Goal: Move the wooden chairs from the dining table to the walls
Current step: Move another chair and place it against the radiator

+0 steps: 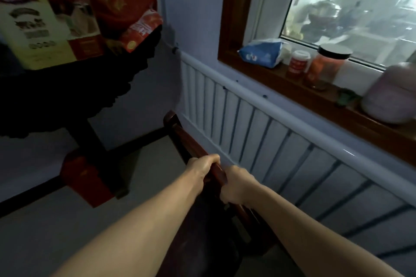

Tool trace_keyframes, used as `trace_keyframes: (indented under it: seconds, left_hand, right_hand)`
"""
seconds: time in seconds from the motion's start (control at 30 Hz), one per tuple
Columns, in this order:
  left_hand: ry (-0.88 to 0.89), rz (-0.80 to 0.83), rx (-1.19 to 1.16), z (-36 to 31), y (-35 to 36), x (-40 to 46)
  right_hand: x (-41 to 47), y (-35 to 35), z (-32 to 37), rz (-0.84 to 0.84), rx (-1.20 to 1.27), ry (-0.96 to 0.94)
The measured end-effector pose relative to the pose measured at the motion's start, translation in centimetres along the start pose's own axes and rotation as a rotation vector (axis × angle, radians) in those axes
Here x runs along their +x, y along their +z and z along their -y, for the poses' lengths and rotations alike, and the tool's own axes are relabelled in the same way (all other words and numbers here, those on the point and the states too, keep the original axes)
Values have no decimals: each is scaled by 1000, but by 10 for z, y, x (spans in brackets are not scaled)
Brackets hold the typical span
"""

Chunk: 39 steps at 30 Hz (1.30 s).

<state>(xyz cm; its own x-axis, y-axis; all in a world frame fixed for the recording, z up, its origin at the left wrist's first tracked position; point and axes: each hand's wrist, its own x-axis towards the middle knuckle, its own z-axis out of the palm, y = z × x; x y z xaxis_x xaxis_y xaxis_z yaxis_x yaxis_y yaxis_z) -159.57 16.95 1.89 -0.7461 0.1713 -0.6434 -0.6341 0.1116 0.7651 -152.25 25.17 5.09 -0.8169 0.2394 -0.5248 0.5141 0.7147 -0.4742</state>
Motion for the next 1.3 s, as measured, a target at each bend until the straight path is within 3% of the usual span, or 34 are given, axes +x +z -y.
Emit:
trace_keyframes:
  seconds: [0.4, 0.7, 0.93, 1.13, 1.3]
  left_hand:
    - [-83, 78, 24, 21, 171, 30]
    - [-135, 224, 36, 9, 240, 79]
    - [-148, 238, -18, 1, 278, 117]
    - [-111, 198, -44, -1, 290, 137]
    - [-124, 216, 13, -5, 289, 135]
  right_hand:
    - [26, -85, -151, 37, 143, 81]
    - [72, -124, -207, -12, 168, 16]
    - [111, -141, -229, -170, -67, 14]
    - [121, -132, -236, -457, -340, 98]
    - [123, -118, -228, -483, -328, 155]
